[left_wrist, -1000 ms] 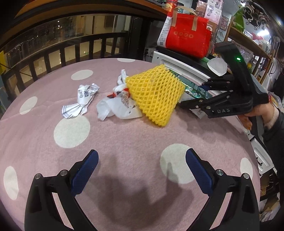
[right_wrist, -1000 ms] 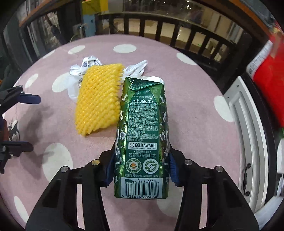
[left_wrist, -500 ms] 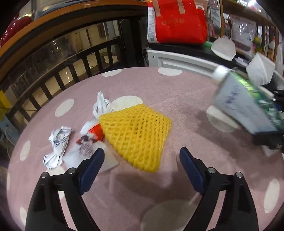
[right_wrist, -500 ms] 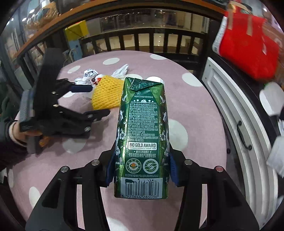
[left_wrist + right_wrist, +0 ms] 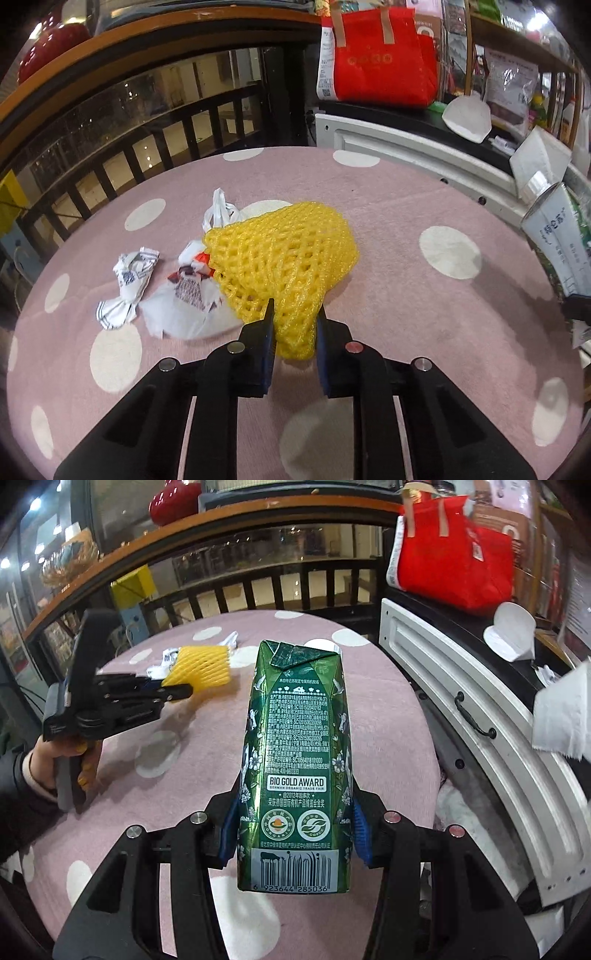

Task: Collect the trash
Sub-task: 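Lift the green carton with the right tool while the left tool grasps the yellow foam net, then carry the yellow foam net over the black bin and open the left tool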

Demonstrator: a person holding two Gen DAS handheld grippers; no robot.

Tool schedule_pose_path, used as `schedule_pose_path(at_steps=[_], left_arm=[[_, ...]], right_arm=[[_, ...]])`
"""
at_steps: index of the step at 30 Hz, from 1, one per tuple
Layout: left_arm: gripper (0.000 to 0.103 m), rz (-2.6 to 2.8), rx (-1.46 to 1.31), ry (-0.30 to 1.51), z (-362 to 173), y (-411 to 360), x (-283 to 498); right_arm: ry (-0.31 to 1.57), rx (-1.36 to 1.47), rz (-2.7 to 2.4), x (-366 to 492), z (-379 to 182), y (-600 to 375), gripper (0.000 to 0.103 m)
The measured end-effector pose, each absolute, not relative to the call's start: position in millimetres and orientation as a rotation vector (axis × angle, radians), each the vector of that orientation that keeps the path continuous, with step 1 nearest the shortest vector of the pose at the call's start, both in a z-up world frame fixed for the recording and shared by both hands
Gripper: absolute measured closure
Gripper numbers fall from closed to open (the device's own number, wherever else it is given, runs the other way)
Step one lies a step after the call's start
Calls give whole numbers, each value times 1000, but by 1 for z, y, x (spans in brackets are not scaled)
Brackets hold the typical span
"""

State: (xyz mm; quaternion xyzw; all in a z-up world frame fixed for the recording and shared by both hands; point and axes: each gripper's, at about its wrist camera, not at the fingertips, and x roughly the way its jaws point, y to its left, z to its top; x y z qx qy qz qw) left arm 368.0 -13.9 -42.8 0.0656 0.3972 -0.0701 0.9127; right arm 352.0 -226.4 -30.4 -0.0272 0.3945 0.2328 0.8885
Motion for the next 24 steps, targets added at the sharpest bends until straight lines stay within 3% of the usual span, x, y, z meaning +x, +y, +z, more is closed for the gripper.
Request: schedule_pose_path(at_steps=[24], left_arm=[[85,-340,31,764,-15,-72,240]], right_arm=[[759,86,296,220,-38,-293,54]])
